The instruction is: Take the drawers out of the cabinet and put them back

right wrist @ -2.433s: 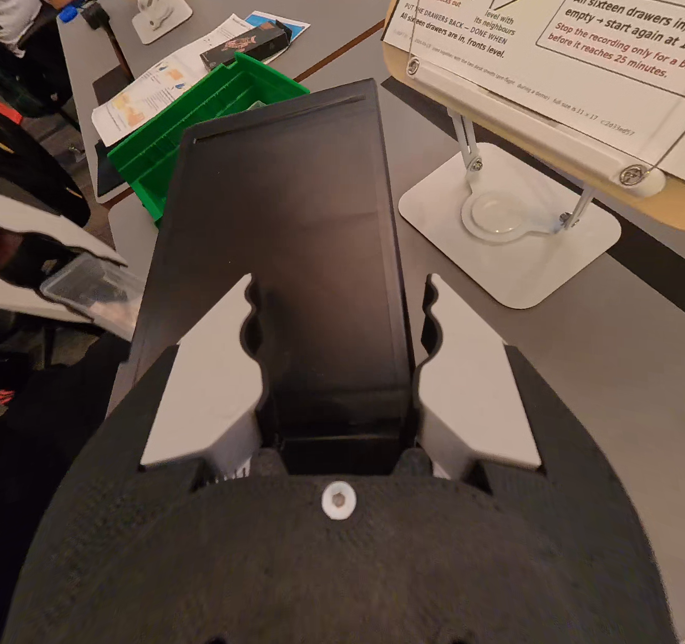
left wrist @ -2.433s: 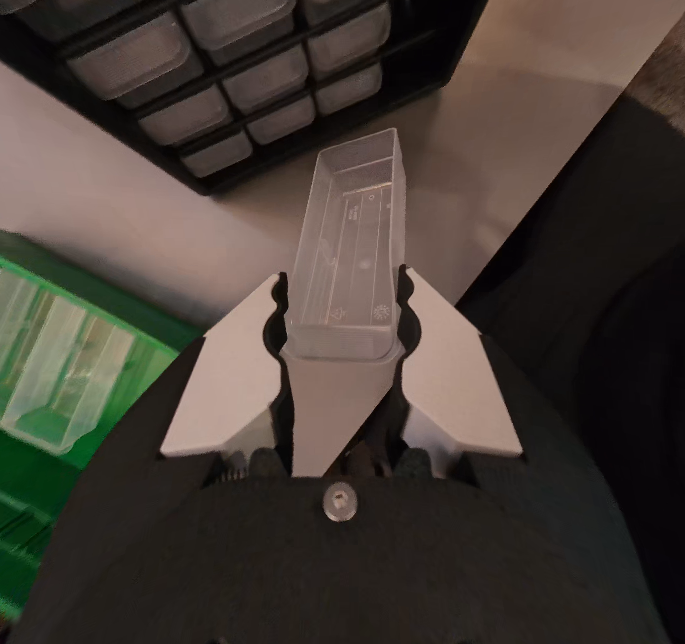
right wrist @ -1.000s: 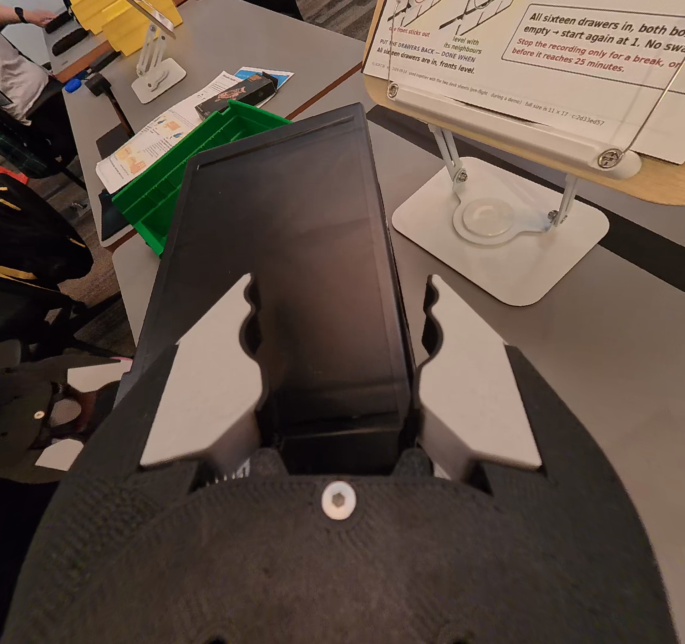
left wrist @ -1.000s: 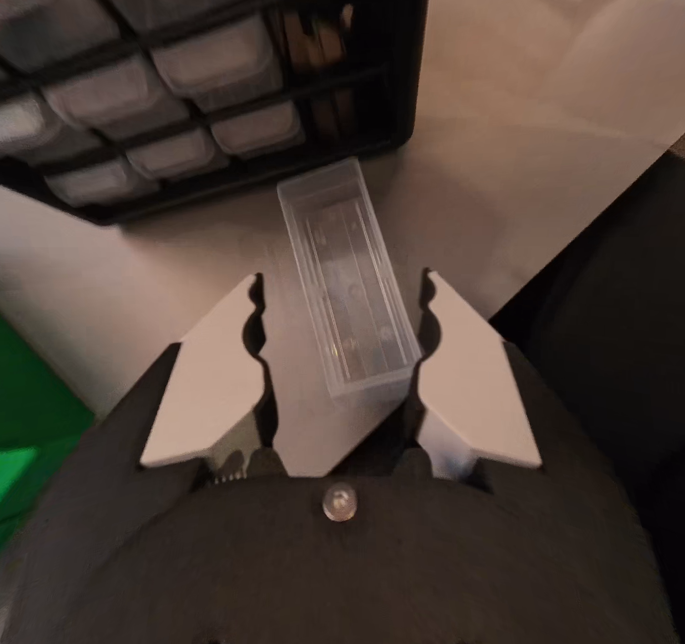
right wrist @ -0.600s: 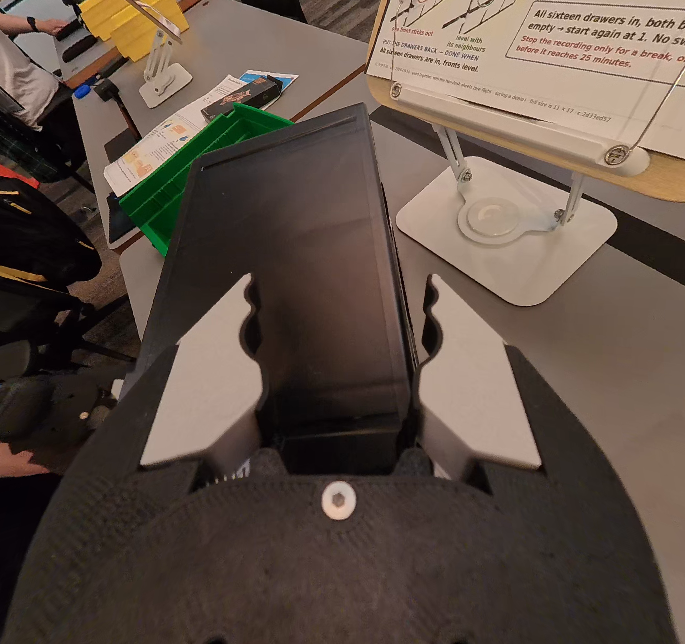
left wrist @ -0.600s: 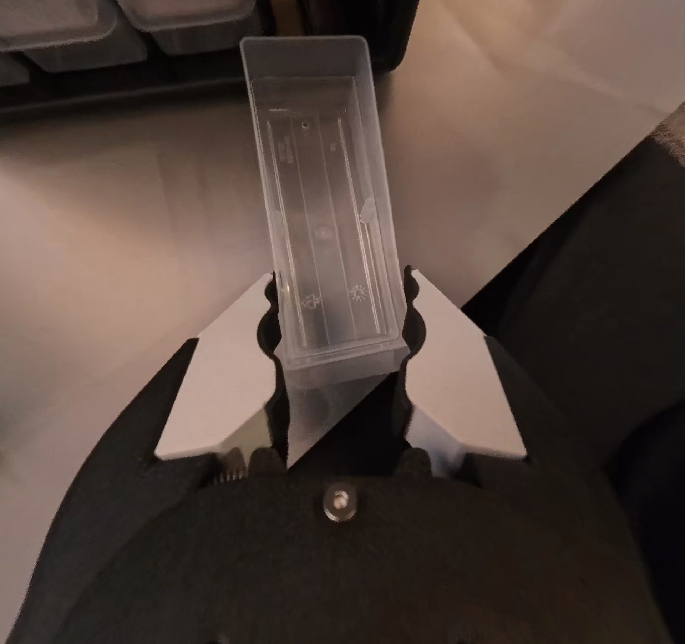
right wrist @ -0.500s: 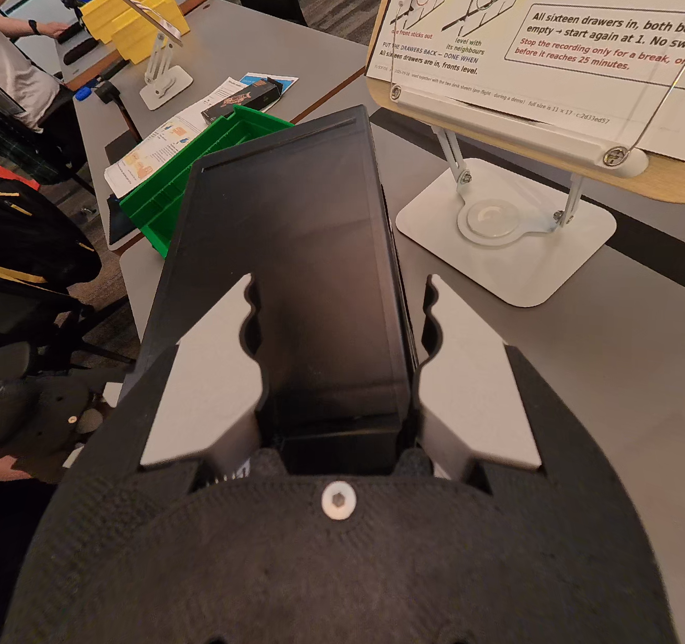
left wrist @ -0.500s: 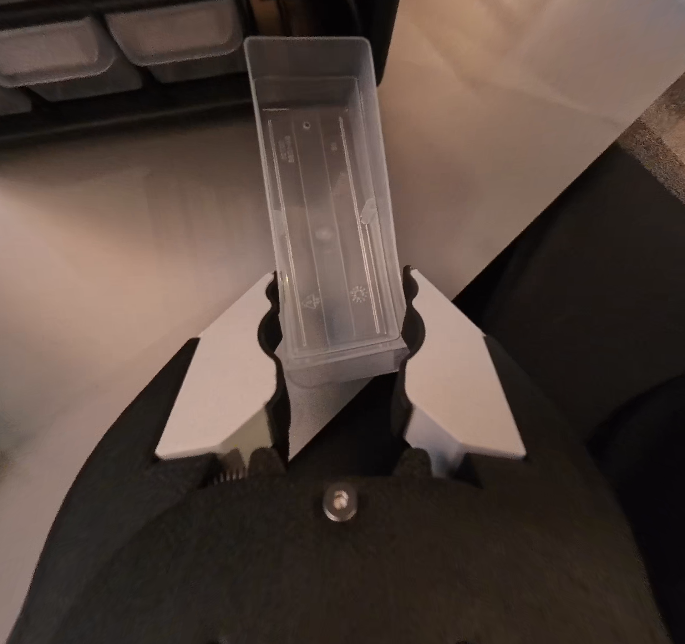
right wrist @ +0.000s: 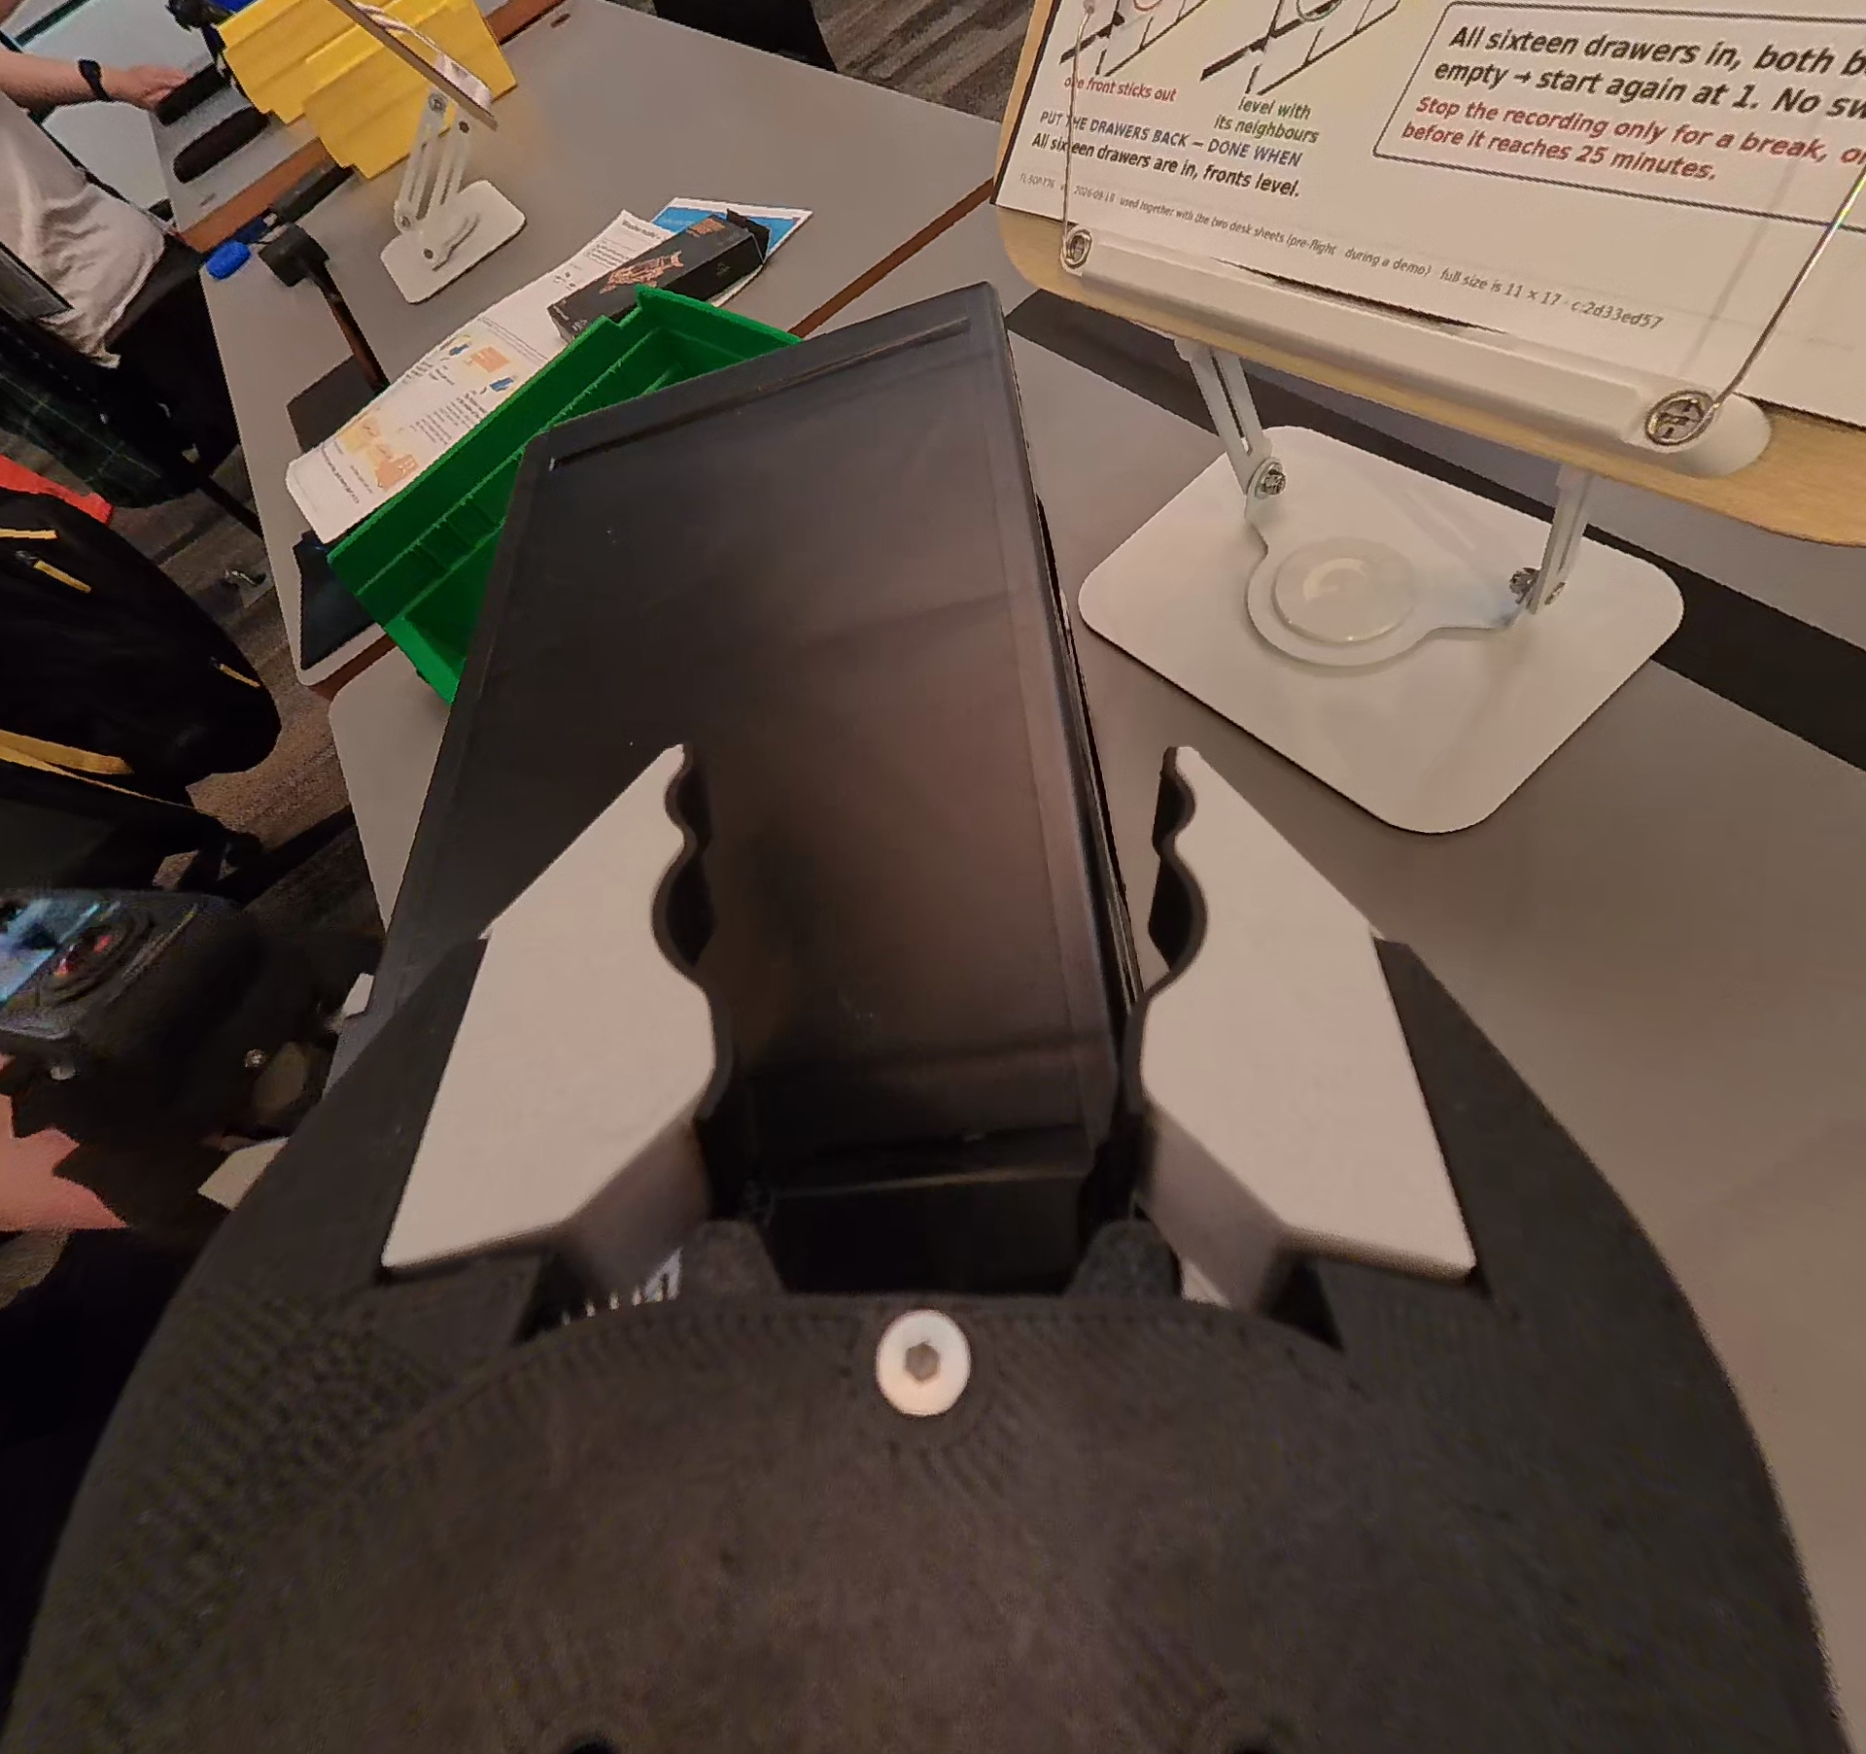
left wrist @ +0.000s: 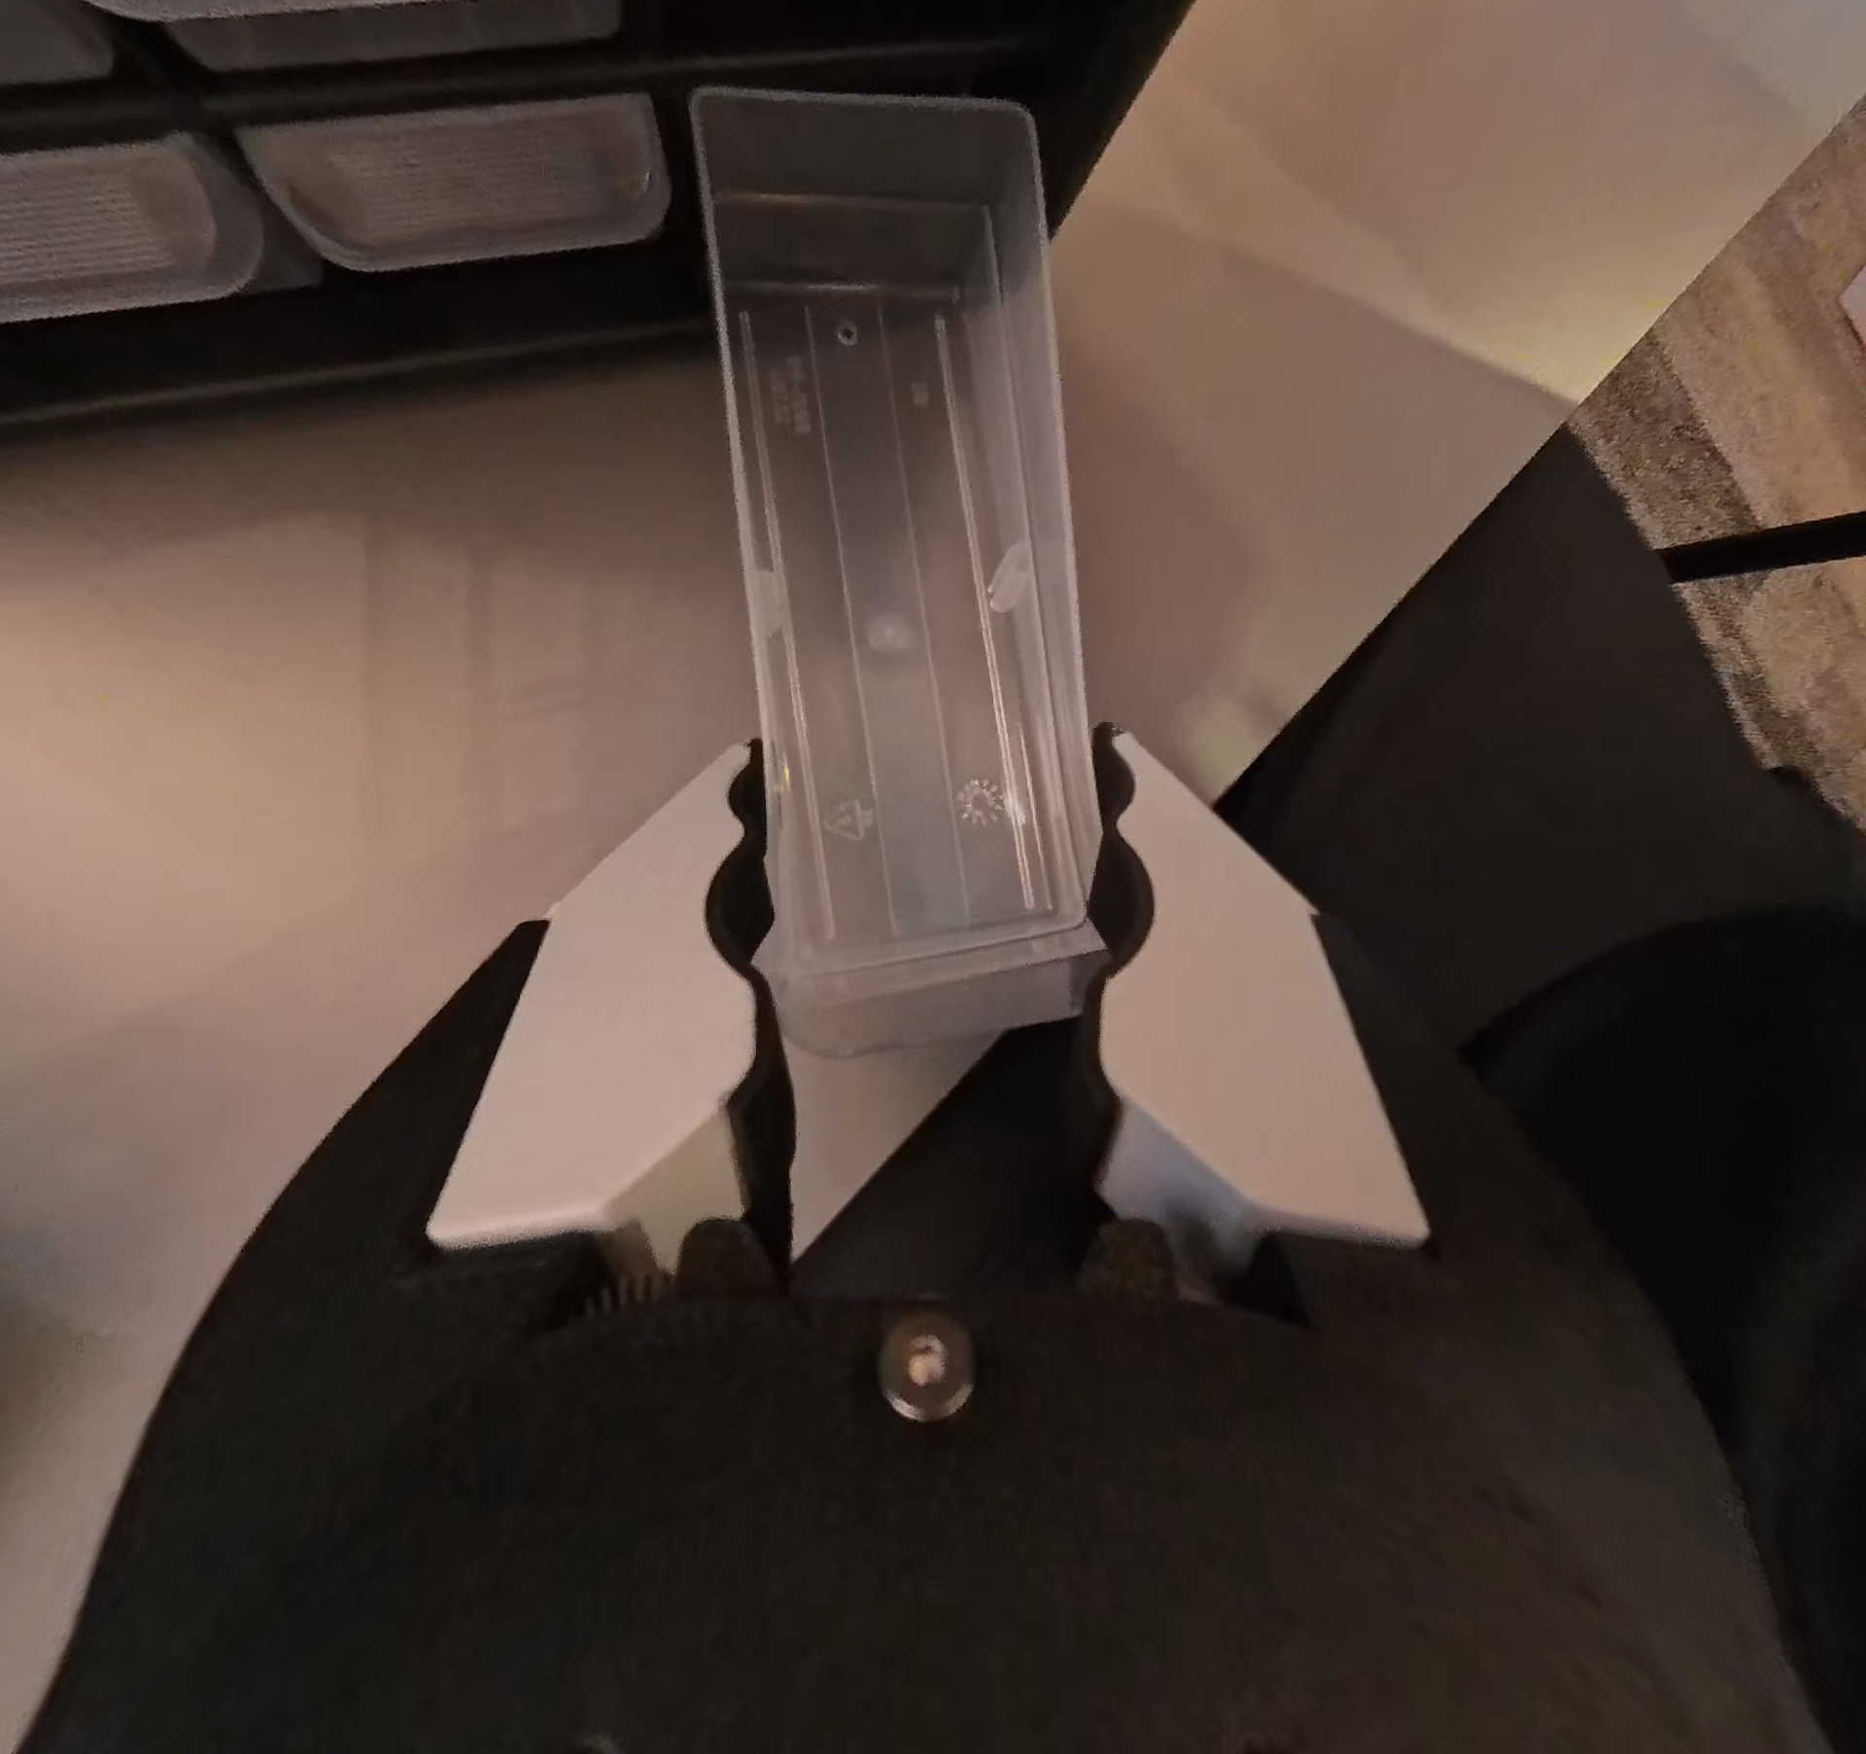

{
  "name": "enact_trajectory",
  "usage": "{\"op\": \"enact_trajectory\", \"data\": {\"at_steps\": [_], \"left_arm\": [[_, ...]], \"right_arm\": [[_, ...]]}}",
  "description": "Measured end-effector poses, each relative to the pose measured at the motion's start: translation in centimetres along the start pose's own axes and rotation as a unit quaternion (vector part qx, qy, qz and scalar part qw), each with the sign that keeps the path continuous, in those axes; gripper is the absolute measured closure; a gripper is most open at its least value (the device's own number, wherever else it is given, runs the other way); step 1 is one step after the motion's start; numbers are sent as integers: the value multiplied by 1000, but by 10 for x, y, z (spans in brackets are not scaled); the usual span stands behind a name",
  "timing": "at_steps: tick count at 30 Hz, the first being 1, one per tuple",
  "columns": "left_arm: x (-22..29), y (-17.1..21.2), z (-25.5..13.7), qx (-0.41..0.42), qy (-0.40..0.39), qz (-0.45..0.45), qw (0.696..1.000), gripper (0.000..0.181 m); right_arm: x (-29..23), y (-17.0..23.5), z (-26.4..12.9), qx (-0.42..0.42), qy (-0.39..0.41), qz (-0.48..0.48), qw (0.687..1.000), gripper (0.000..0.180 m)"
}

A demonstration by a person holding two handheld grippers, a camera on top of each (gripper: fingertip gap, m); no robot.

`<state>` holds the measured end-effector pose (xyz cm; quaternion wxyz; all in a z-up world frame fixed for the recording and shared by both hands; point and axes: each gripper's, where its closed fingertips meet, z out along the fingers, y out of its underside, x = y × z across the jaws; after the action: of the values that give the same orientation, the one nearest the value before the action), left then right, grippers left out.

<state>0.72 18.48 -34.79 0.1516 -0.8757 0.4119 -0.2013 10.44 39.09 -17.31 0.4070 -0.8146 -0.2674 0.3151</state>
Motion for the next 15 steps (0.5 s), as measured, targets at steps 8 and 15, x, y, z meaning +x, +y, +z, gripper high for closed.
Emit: {"op": "enact_trajectory", "data": {"at_steps": [8, 15], "left_arm": [[0, -5, 0, -15, 26, -25, 999, 119], [-7, -21, 9, 5, -8, -11, 1000, 120]], "right_arm": [[0, 0, 0, 6, -5, 4, 1000, 92], [0, -1, -1, 11, -9, 8, 1000, 91]]}}
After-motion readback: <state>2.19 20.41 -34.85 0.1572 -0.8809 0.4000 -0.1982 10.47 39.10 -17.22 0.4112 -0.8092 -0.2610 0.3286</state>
